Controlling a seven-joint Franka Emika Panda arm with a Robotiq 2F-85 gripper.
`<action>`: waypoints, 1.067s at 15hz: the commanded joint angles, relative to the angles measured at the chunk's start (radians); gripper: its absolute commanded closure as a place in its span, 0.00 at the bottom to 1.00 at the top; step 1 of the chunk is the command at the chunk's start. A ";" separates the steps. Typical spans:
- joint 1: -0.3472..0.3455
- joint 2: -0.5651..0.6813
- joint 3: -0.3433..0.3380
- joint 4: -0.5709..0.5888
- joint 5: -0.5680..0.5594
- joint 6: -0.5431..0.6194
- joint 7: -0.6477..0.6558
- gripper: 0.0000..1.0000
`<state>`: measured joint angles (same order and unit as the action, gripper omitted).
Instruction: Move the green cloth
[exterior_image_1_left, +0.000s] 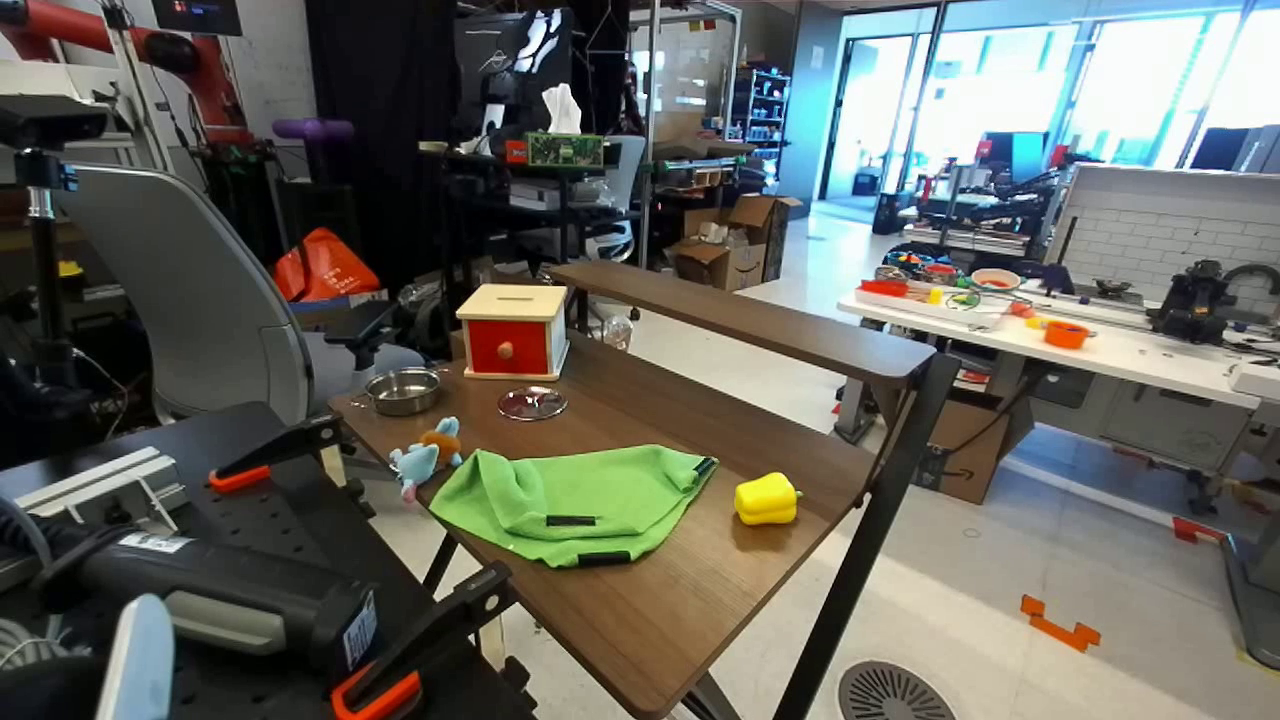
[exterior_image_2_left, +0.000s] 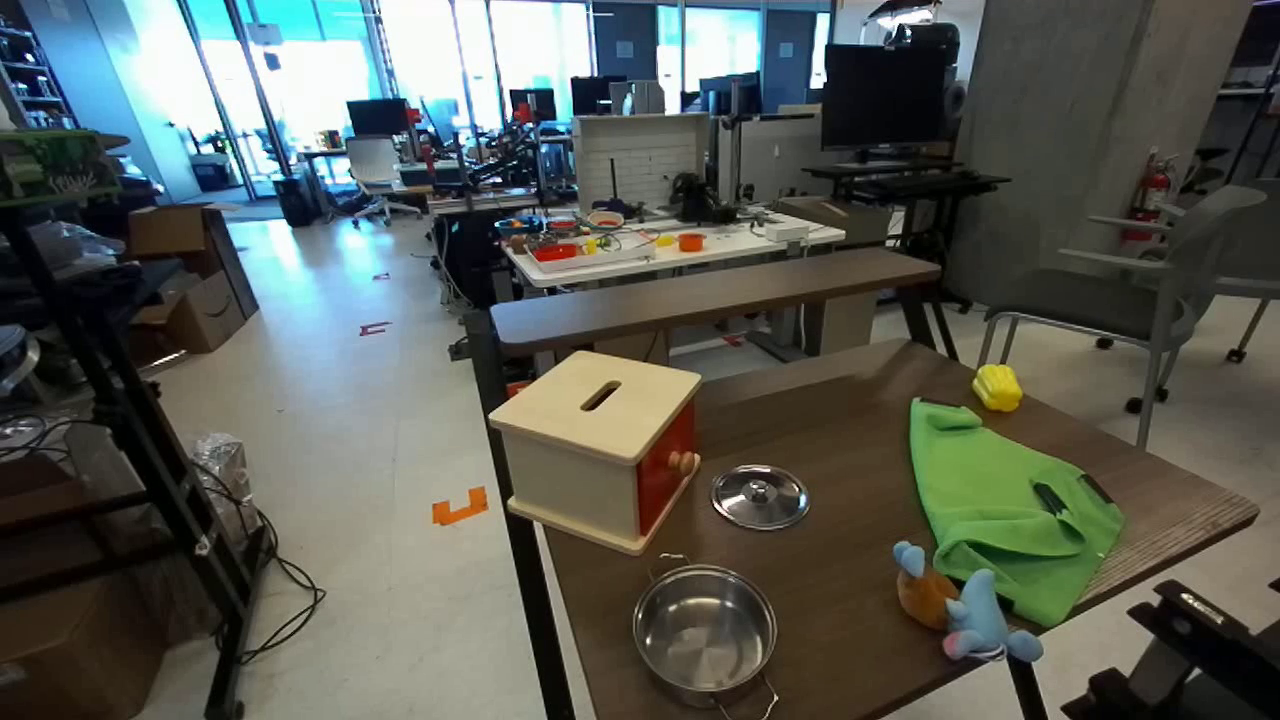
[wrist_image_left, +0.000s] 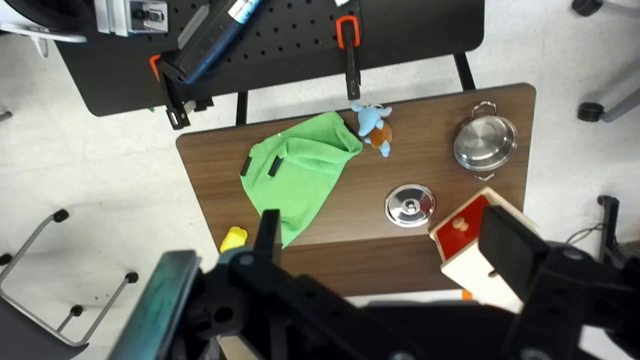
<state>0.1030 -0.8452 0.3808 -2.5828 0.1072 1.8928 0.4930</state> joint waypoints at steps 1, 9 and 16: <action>-0.046 0.057 -0.015 -0.057 0.000 0.238 0.025 0.00; -0.189 0.493 -0.111 -0.041 -0.037 0.587 0.003 0.00; -0.270 0.944 -0.210 0.101 -0.221 0.732 0.134 0.00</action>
<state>-0.1946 -0.0954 0.2412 -2.5841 -0.0104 2.5780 0.5392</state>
